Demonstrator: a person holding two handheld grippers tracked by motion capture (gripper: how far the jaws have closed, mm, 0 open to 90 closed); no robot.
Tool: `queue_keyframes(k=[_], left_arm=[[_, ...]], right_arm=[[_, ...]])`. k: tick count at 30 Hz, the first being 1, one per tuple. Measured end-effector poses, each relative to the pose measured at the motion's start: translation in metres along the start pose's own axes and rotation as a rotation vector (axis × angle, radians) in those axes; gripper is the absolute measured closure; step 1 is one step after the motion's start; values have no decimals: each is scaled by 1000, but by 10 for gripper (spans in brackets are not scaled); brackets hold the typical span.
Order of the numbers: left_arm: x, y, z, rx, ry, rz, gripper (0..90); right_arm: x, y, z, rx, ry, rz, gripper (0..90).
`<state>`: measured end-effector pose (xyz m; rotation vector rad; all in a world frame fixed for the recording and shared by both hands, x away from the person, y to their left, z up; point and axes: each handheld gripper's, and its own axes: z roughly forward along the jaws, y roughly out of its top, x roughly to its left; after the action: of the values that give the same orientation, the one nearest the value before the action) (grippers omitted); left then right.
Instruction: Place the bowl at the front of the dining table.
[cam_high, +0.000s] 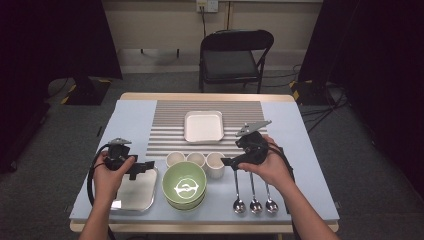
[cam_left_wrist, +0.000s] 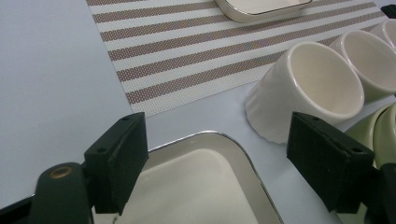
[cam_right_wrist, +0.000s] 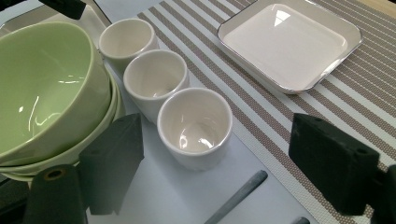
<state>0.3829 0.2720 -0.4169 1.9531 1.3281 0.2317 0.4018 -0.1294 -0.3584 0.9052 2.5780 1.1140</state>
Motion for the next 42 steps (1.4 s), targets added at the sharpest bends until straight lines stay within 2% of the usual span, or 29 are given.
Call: queue_keyframes(k=[20, 42], left_arm=[[-2, 0, 2, 3, -6, 6, 204], [-4, 0, 1, 4, -10, 14, 204]], right_arm=[[9, 9, 12, 11, 21, -17, 170], [24, 27, 24, 17, 52, -52, 170]])
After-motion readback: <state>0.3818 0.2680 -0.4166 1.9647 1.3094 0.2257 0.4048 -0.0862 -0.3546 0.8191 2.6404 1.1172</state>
